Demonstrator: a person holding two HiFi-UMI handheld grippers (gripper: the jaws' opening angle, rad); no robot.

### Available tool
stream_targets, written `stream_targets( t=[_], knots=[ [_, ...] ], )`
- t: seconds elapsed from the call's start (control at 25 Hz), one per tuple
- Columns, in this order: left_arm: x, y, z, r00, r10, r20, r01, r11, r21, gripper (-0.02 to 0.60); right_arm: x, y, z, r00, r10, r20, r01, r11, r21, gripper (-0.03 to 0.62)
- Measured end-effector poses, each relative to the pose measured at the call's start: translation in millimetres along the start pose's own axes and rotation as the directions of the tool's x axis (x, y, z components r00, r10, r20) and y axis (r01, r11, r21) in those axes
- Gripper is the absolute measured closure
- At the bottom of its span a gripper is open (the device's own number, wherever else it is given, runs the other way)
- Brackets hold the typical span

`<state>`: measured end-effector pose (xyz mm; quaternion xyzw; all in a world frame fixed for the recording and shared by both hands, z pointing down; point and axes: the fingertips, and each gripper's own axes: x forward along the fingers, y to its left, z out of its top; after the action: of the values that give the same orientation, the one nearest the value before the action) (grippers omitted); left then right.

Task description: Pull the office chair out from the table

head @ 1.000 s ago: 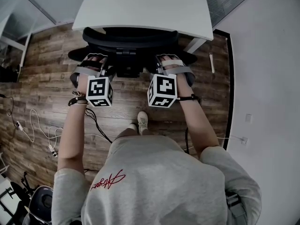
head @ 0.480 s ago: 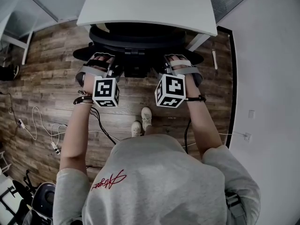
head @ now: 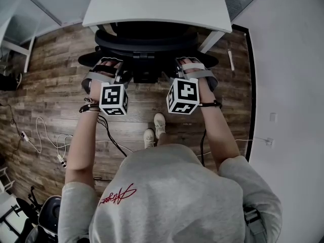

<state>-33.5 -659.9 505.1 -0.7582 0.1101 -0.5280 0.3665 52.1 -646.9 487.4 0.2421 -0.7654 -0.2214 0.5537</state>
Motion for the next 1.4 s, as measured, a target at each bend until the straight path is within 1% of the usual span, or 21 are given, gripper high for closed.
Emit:
stream_targets(
  t=[0.24,0.36,0.56,0.72,0.88,1.12,1.24,1.28,1.32,1.4],
  knots=[
    [-12,-13,7,0.999,0.028,0.018,-0.028,0.999,0.036,0.387,-12,16,4,1.0,-0.004,0.0,0.004,1.0,0.002,0.48],
    [-17,-19,7,0.999,0.025,0.025,-0.026,0.999,0.044,0.388,-15,22,8,1.0,0.0,-0.005,0.0,1.0,0.011,0.479],
    [-27,-28,3,0.999,0.024,0.034,-0.026,0.998,0.054,0.387,-20,33,18,1.0,-0.017,-0.016,0.017,1.0,0.014,0.48],
    [-28,-27,1,0.999,0.02,0.04,-0.023,0.998,0.06,0.387,-21,32,21,1.0,-0.016,-0.014,0.016,1.0,0.017,0.484],
    [-19,-17,8,0.999,0.022,0.048,-0.026,0.997,0.077,0.388,-19,24,8,1.0,-0.016,-0.012,0.016,1.0,0.02,0.484],
    [-15,-11,9,0.997,0.055,0.046,-0.06,0.993,0.102,0.392,-18,19,5,1.0,-0.024,-0.01,0.024,1.0,0.018,0.484],
    [-14,-8,11,0.995,0.085,0.048,-0.091,0.988,0.124,0.396,-18,18,3,1.0,-0.017,-0.01,0.017,1.0,0.018,0.485],
    [-12,-5,11,0.994,0.098,0.049,-0.104,0.985,0.134,0.402,-18,16,0,1.0,-0.014,-0.009,0.014,1.0,0.018,0.485],
    [-9,-2,12,0.993,0.11,0.05,-0.116,0.983,0.143,0.424,-17,14,-2,1.0,-0.012,-0.008,0.012,1.0,0.017,0.485],
    [-7,1,14,0.991,0.123,0.057,-0.131,0.979,0.154,0.437,-15,12,-5,1.0,-0.011,-0.005,0.011,1.0,0.012,0.485]
  ],
)
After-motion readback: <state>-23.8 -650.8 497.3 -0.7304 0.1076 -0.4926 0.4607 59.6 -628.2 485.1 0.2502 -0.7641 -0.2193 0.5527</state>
